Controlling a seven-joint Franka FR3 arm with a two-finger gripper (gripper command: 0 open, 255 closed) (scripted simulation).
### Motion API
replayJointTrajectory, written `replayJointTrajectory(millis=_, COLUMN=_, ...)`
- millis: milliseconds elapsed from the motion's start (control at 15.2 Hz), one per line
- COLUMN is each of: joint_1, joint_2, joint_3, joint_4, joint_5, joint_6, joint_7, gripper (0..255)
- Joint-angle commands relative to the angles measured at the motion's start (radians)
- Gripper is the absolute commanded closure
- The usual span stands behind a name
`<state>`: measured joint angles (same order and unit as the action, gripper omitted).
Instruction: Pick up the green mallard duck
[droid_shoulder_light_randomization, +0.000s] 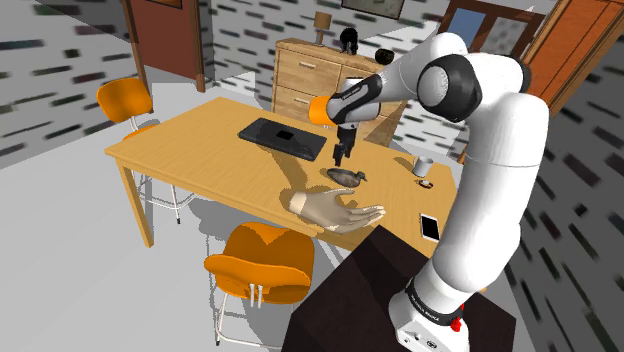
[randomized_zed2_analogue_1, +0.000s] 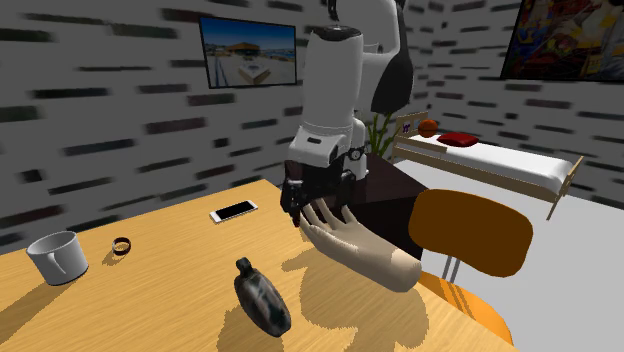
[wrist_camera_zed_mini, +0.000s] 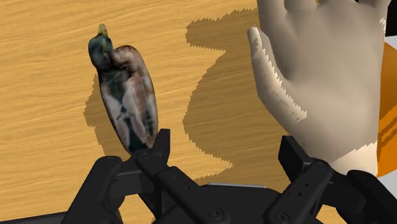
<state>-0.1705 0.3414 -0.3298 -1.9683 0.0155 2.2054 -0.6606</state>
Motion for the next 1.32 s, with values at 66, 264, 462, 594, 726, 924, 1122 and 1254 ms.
replayJointTrajectory(millis=66, joint_1=-0.037, joint_2=0.129, joint_3=0.01, joint_4=0.119, joint_5=0.037, joint_6=0.002, joint_7=-0.041, gripper=0)
replayJointTrajectory(millis=264, joint_1=-0.077, joint_2=0.252, joint_3=0.023, joint_4=0.243, joint_5=0.063, joint_6=-0.008, joint_7=-0.07, gripper=0)
replayJointTrajectory(millis=462, joint_1=-0.118, joint_2=0.378, joint_3=0.037, joint_4=0.386, joint_5=0.082, joint_6=-0.03, joint_7=-0.092, gripper=0)
replayJointTrajectory(millis=594, joint_1=-0.145, joint_2=0.466, joint_3=0.045, joint_4=0.495, joint_5=0.092, joint_6=-0.054, joint_7=-0.103, gripper=0)
replayJointTrajectory(millis=726, joint_1=-0.174, joint_2=0.56, joint_3=0.054, joint_4=0.618, joint_5=0.099, joint_6=-0.085, joint_7=-0.111, gripper=0)
replayJointTrajectory(millis=924, joint_1=-0.186, joint_2=0.608, joint_3=0.059, joint_4=0.663, joint_5=0.103, joint_6=-0.083, joint_7=-0.112, gripper=0)
replayJointTrajectory(millis=1122, joint_1=-0.189, joint_2=0.637, joint_3=0.063, joint_4=0.673, joint_5=0.107, joint_6=-0.064, joint_7=-0.111, gripper=0)
replayJointTrajectory(millis=1254, joint_1=-0.192, joint_2=0.657, joint_3=0.066, joint_4=0.68, joint_5=0.109, joint_6=-0.051, joint_7=-0.11, gripper=0)
